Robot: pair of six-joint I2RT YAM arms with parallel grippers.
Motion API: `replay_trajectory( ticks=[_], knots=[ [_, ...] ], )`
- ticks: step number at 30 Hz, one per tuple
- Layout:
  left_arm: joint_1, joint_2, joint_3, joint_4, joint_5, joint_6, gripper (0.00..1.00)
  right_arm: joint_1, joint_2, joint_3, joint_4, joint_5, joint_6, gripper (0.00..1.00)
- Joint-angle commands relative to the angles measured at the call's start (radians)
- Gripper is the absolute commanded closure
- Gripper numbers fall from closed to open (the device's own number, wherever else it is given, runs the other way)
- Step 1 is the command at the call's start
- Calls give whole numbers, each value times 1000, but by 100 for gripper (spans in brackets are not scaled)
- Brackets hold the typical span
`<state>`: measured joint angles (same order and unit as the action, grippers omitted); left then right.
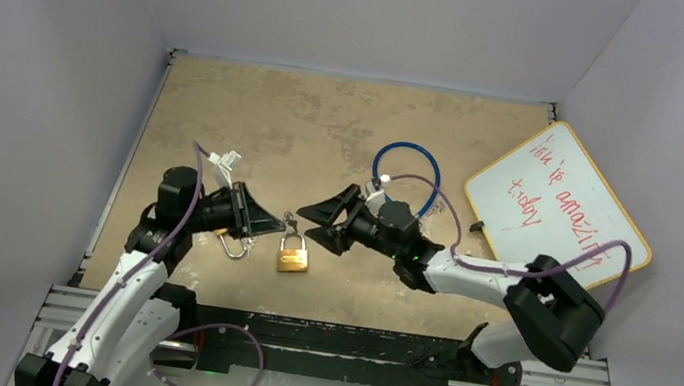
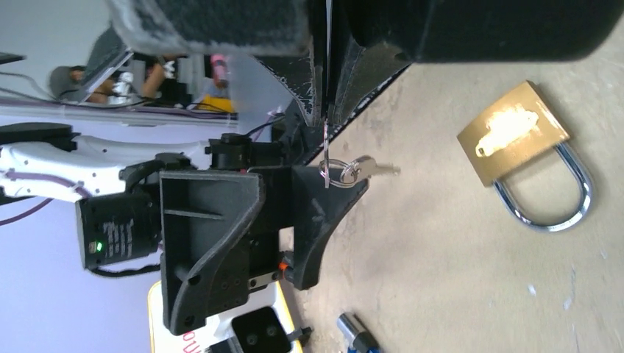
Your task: Unlock with the key
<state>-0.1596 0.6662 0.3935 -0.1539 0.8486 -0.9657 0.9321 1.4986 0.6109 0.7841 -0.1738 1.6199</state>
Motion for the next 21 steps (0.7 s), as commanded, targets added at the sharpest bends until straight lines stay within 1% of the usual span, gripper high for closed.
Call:
replay_trajectory(
  ticks=[1,3,5,7,8,12,14,18,21],
  knots=[
    [-3,61,194,-197,-17,350,100,-98,-151,-27,-6,-152,-340,23],
    [-3,135,288,-306,-18,496,100,-136,-212,0,-97,-221,-535,23],
    [-6,188,368,-396,-9,611,100,-142,-265,83,-266,-256,-784,23],
    [-51,213,415,-430,-41,668,100,-142,-260,217,-444,-289,-1017,23],
    [-59,219,425,-431,-32,684,100,-143,-244,267,-508,-322,-1087,23],
    [-92,225,449,-436,-8,723,100,-140,-151,402,-600,-470,-1236,23],
    [-106,222,451,-437,6,733,100,-134,-98,453,-618,-535,-1276,27],
    [-115,199,450,-430,37,736,100,-110,4,545,-708,-624,-1345,41],
    [-130,186,442,-420,67,728,100,-79,41,572,-761,-649,-1397,45]
  ],
)
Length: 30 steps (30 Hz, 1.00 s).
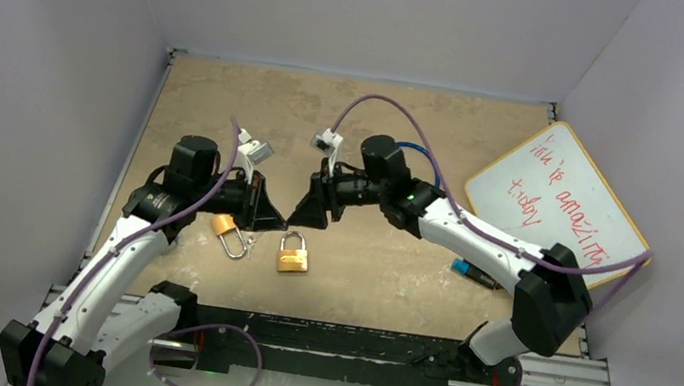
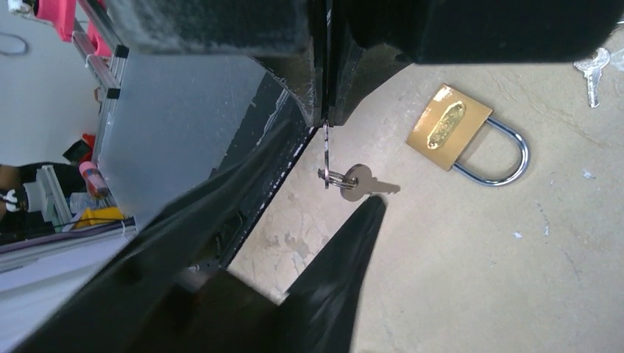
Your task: Unlock with the key
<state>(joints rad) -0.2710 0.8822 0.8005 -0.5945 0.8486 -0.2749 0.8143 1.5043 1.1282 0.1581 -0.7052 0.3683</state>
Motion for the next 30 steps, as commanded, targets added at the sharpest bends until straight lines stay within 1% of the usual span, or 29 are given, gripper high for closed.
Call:
replay_trajectory(
  ticks=[1,3,6,7,8,10,12,13,15,17,19,21,23,24,26,27,28,30],
  knots=[
    [-24,-34,33,26,87,34,100,47,39,54,-131,-142,-151,45],
    [-32,-37,37,25,98,33,100,54,34,43,-106,-182,-153,49],
    [-42,-41,36,23,102,33,100,56,20,34,-96,-215,-166,63],
    [-44,-43,34,24,101,34,100,57,16,32,-100,-226,-175,65],
    [-47,-46,32,23,98,34,100,55,11,31,-108,-232,-185,66],
    [-55,-50,31,25,98,35,100,56,1,30,-139,-240,-210,60],
    [-61,-56,30,24,99,37,100,54,-11,21,-151,-232,-211,51],
    [-63,-57,30,24,99,37,100,54,-17,16,-152,-215,-212,48],
    [-67,-58,29,22,98,37,100,52,-34,7,-150,-188,-213,45],
    [-72,-62,25,21,98,36,100,46,-56,-6,-129,-172,-209,44],
    [-77,-67,24,21,98,36,100,40,-71,-20,-101,-159,-190,46],
    [-80,-74,23,20,98,36,100,36,-77,-23,-92,-166,-189,51],
    [-83,-77,23,19,100,36,100,35,-78,-21,-91,-193,-191,59],
    [-83,-77,24,20,104,36,100,34,-78,-21,-92,-209,-193,61],
    [-86,-78,23,21,109,34,100,35,-78,-19,-95,-215,-198,62],
    [-88,-79,23,22,110,34,100,35,-76,-17,-100,-211,-201,60],
    [-89,-81,21,23,115,34,100,35,-73,-14,-104,-201,-203,53],
    [-94,-84,21,25,116,34,100,34,-68,-4,-120,-169,-205,45]
  ],
)
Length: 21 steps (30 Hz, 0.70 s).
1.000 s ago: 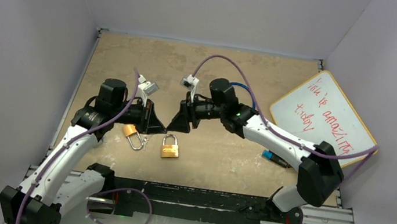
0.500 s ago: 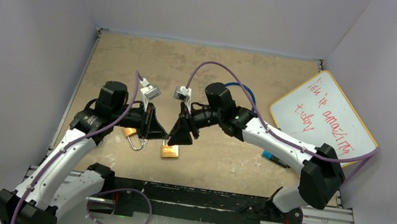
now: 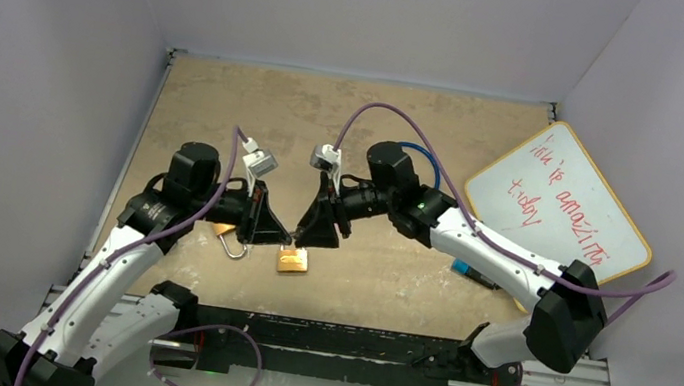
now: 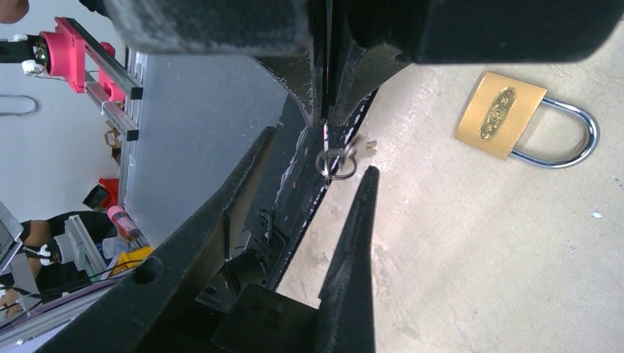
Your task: Unlock with the key
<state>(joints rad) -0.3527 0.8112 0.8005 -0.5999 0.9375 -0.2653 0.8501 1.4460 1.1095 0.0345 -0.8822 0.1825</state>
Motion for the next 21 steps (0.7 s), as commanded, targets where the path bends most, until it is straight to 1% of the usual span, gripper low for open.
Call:
replay_trajectory(
  ticks=[1,3,6,8,9,11,13,14,16,17,19,21],
  knots=[
    [-15,-13,20,31,27,24,100,-1,-8,18,1,18,-22,45],
    [-18,-15,18,31,26,24,100,0,-10,24,5,21,-26,48],
    [-22,-17,17,31,25,24,100,0,-5,36,9,-3,-25,67],
    [-23,-18,17,31,24,24,100,-1,-1,41,4,-3,-27,76],
    [-24,-18,18,31,25,26,100,-1,-3,42,1,0,-32,79],
    [-26,-17,16,31,24,26,100,-1,-7,38,2,2,-39,82],
    [-29,-18,16,31,25,27,100,-1,-15,32,7,-2,-40,83],
    [-29,-18,15,31,25,28,100,-1,-19,29,7,-5,-40,81],
    [-31,-19,16,31,24,29,100,0,-24,28,5,-5,-38,71],
    [-31,-18,16,31,22,29,100,0,-25,27,5,-7,-39,70],
    [-31,-16,17,30,19,31,100,0,-26,27,3,-12,-40,81],
    [-31,-13,17,29,17,32,100,0,-25,27,-2,-11,-40,89]
  ],
)
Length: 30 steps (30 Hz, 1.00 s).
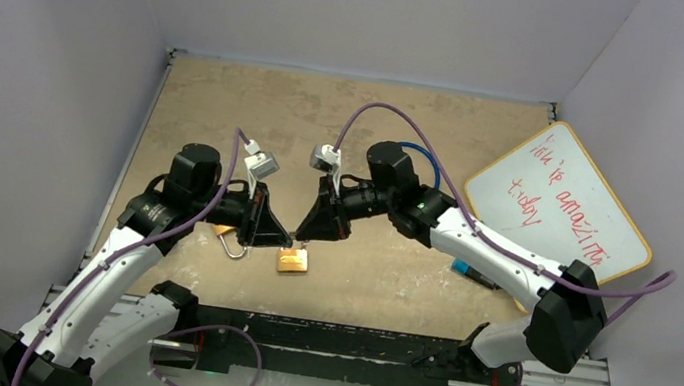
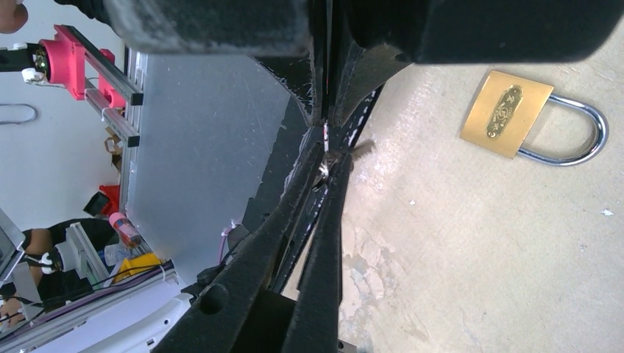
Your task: Unlock with the key
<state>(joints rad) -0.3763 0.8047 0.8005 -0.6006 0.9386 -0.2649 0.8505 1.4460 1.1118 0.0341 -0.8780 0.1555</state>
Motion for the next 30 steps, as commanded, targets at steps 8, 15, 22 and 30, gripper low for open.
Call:
replay_trajectory(
  ticks=[8,15,22,30],
  knots=[
    [-9,7,46,2,-2,30,98,-1,-39,4,40,23,24,100],
    [-7,-67,57,152,-113,-146,24,-1,-175,-206,445,253,330,100],
    [-8,-172,-111,580,-312,-609,20,1,-274,-373,761,535,651,100],
    [-9,-186,-338,1061,-430,-961,30,33,-218,-420,940,677,918,100]
  ],
)
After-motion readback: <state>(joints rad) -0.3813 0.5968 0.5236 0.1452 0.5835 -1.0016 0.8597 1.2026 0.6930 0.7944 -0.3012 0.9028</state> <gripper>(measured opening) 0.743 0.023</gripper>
